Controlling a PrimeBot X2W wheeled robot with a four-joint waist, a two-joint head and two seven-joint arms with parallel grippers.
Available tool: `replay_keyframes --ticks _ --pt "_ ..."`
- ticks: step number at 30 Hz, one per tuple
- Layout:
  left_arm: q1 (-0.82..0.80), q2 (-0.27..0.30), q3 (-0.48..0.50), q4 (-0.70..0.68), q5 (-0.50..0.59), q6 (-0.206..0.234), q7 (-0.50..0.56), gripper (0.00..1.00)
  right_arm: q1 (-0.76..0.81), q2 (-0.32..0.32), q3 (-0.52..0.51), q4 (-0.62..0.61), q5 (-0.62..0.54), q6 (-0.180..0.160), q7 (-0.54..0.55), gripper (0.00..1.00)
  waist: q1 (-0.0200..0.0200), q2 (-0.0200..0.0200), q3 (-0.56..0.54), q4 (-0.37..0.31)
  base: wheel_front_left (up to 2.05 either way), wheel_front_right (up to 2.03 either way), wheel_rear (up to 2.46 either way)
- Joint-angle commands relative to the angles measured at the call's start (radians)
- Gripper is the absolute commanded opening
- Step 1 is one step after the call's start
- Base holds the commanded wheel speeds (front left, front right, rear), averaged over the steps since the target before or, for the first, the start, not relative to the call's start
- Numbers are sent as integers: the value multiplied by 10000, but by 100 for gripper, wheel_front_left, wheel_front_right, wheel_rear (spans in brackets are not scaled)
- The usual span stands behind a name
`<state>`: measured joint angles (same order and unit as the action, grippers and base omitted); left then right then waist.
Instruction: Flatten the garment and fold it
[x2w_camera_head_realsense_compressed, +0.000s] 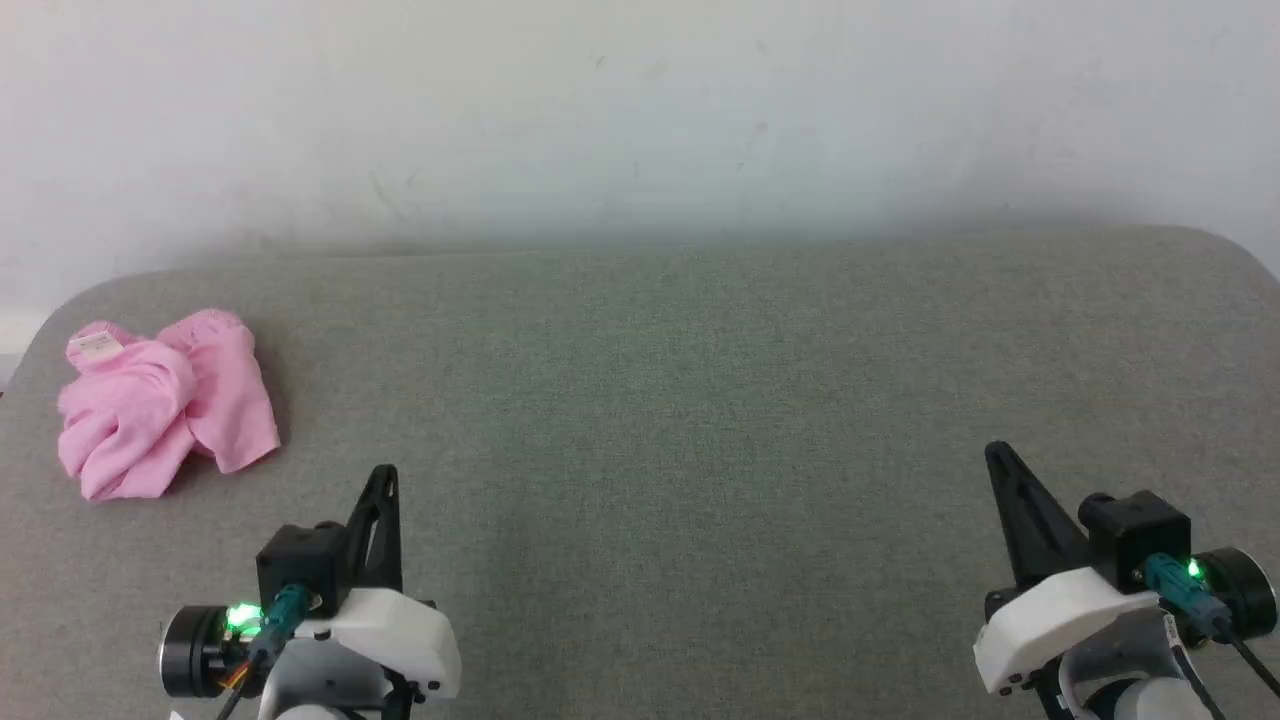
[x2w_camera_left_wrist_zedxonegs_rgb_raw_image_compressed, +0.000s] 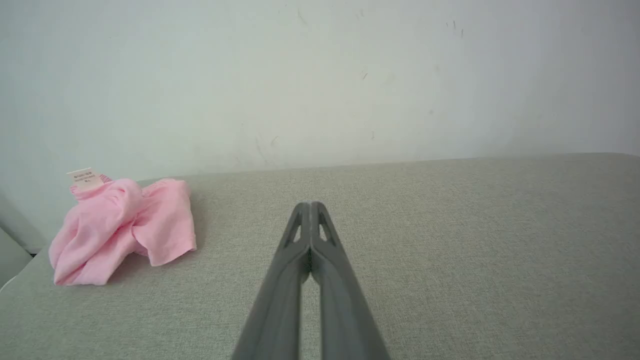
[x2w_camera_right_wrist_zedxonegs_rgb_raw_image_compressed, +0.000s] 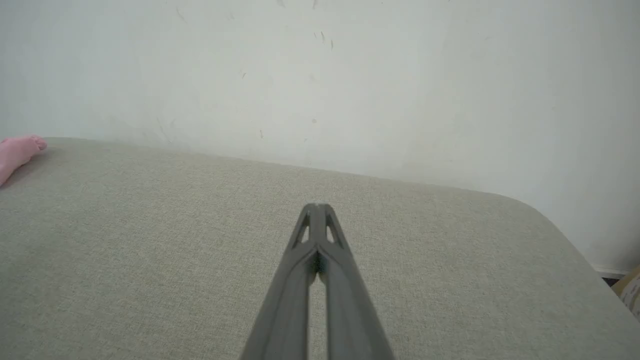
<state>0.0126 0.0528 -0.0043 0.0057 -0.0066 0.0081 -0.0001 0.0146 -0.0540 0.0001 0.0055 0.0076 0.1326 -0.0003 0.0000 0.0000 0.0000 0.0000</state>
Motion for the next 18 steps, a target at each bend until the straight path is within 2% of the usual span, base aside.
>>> replay_keyframes --ticks 1,18 --pt "-126 -26 43 -57 66 -81 1 0 -146 38 -1 -55 -76 -19 3 0 0 0 0 0 0 0 0" --pt "-126 -26 43 -57 66 -81 1 0 -146 38 -1 -55 -76 -19 3 0 0 0 0 0 0 0 0"
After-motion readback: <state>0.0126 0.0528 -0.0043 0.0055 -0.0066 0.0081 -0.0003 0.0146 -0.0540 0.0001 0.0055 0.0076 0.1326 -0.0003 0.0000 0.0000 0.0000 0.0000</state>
